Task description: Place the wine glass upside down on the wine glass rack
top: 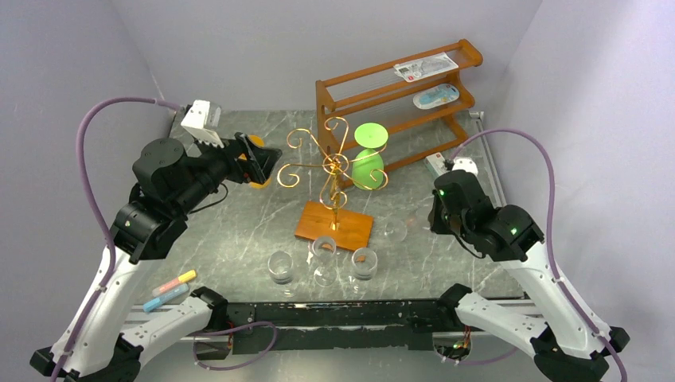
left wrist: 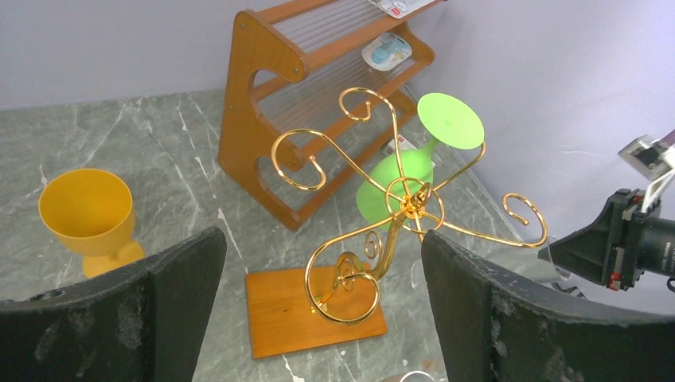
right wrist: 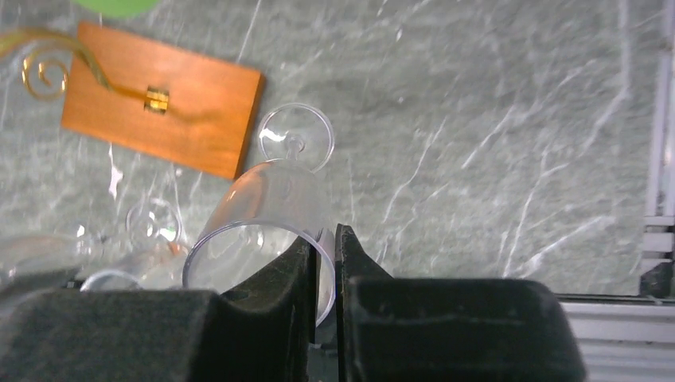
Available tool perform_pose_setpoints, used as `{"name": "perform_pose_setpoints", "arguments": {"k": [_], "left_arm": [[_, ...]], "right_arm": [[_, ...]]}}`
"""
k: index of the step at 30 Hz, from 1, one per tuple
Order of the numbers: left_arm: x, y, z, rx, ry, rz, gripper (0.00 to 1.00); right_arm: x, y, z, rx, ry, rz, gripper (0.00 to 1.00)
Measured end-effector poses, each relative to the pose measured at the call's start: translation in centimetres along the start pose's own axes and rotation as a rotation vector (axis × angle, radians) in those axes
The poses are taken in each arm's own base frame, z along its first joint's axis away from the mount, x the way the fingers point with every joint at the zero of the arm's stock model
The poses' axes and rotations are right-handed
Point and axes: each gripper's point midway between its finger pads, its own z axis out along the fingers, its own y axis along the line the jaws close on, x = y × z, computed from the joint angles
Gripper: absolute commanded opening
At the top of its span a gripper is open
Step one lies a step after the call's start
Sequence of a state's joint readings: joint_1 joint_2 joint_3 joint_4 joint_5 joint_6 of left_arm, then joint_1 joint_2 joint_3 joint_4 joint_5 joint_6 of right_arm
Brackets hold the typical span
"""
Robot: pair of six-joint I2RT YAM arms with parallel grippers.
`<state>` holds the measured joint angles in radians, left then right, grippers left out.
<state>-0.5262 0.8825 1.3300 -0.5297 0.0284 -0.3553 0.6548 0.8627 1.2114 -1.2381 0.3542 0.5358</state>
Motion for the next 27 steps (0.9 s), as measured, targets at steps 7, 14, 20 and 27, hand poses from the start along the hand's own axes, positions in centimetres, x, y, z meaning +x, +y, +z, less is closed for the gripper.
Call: {"name": "perform_pose_setpoints", "arguments": {"k": [7, 14, 20, 27], "left_arm": [[-0.4, -0.4, 0.4, 0.008, 0.001, -0.026, 0.96], [-1.0, -2.1, 1.1, 0.071, 0.019, -0.091, 0.97], [-2.1, -4.2, 2.5, 0.158, 0.014, -0.183, 0.96], [-4.0, -6.7, 3.5, 0.275, -0.037, -0.349, 0.97]], "right_arm": [[-5.6, -1.3, -1.0, 0.087, -0.242, 0.050, 0.00], [-13.6, -1.9, -6.8, 0.014, -0.673, 0.204, 0.00], [-18.0, -2.6, -12.8, -0.093, -0.990, 0.320, 0.00], [-21.0, 1.8, -14.9, -0.337, -1.174, 0.278, 0.00]]}}
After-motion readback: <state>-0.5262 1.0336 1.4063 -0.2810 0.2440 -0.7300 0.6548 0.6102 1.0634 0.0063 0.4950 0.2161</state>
